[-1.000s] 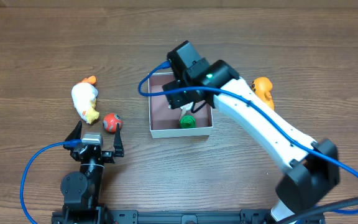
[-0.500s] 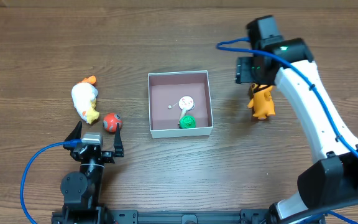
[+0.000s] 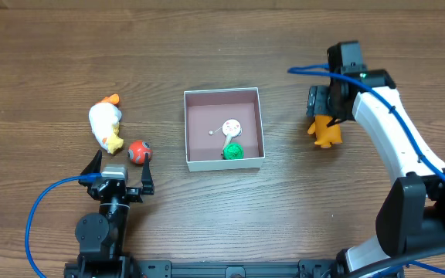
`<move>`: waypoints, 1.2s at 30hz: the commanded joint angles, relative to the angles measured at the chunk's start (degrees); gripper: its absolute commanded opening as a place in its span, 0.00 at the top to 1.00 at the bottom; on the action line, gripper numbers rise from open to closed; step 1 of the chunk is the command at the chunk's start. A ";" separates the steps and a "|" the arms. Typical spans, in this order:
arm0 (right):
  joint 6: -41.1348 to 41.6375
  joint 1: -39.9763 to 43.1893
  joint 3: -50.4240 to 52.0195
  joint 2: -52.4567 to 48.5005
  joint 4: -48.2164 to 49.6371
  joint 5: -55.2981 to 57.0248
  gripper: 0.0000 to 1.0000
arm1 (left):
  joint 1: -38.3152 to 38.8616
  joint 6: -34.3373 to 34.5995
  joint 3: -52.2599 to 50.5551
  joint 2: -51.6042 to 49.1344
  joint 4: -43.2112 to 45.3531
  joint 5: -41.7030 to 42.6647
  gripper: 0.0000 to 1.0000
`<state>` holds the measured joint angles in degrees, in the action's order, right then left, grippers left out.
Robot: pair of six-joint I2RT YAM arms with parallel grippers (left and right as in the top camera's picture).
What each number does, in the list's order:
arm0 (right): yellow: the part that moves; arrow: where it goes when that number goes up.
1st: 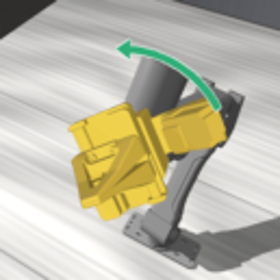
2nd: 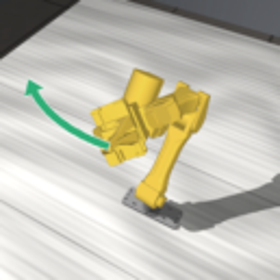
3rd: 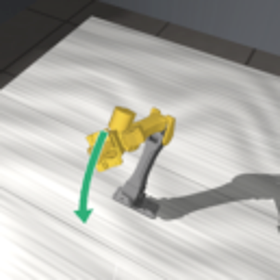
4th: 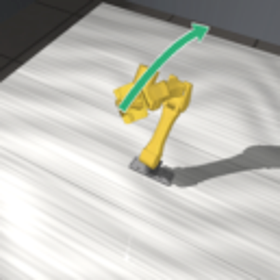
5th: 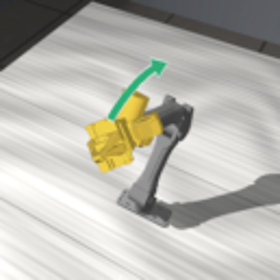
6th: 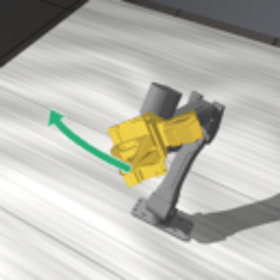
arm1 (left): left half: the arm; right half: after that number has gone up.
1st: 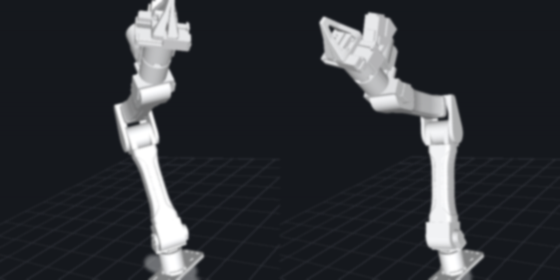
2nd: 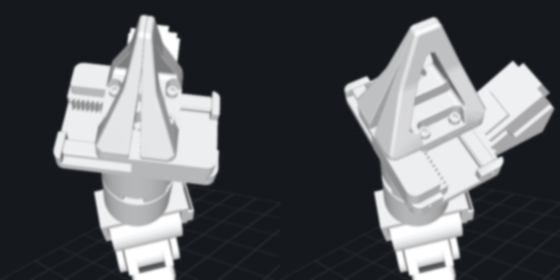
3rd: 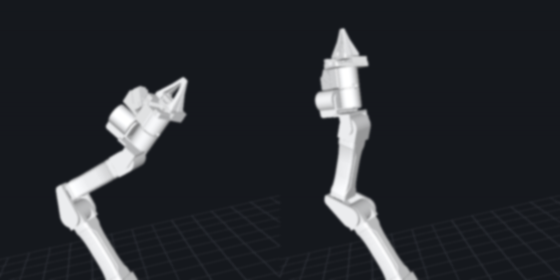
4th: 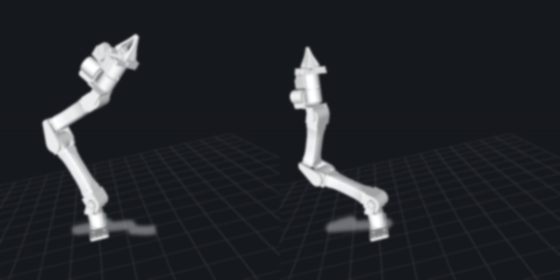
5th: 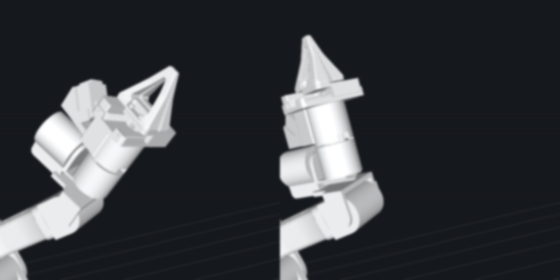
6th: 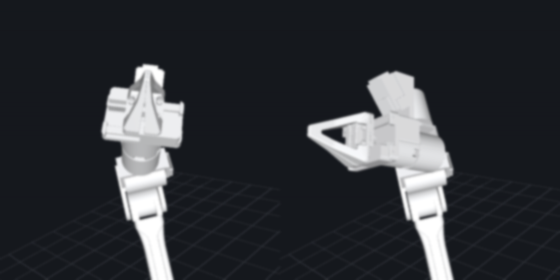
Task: Pack container
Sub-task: 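Lower the right gripper onto the orange dinosaur and grasp it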
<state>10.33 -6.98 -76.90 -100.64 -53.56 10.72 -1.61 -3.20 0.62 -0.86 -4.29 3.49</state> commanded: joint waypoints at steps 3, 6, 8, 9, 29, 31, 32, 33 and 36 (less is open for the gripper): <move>-0.81 0.00 3.61 1.40 2.51 -0.26 0.16 | -0.33 -0.68 -0.35 0.55 0.24 0.59 0.00; -0.79 0.00 3.93 1.40 2.56 -0.26 0.23 | -0.33 -0.68 -0.35 0.55 0.24 0.57 0.00; -0.76 0.00 3.93 1.40 2.51 -0.28 0.30 | -0.33 -0.68 -0.35 0.55 0.24 0.59 0.00; -0.76 0.00 3.93 1.40 2.45 -0.28 0.34 | -0.33 -0.68 -0.35 0.55 0.24 0.59 0.00; -0.76 0.00 4.59 -4.00 3.58 -0.28 0.43 | -0.33 -0.68 -0.35 0.55 0.24 0.59 0.00; -0.74 0.00 4.59 -4.00 3.61 -0.31 0.44 | -0.33 -0.68 -0.35 0.55 0.24 0.59 0.00; -0.74 0.00 4.59 -4.00 3.61 -0.31 0.44 | -0.33 -0.68 -0.35 0.55 0.24 0.59 0.00; -0.74 0.00 4.59 -4.02 3.58 -0.31 0.44 | -0.33 -0.68 -0.35 0.55 0.24 0.59 0.00; -0.74 0.00 4.59 -4.02 3.58 -0.33 0.44 | -0.33 -0.68 -0.35 0.55 0.24 0.59 0.00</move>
<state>9.34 -7.01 -72.58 -104.44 -50.35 10.55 -1.61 -3.20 0.62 -0.86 -4.29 3.49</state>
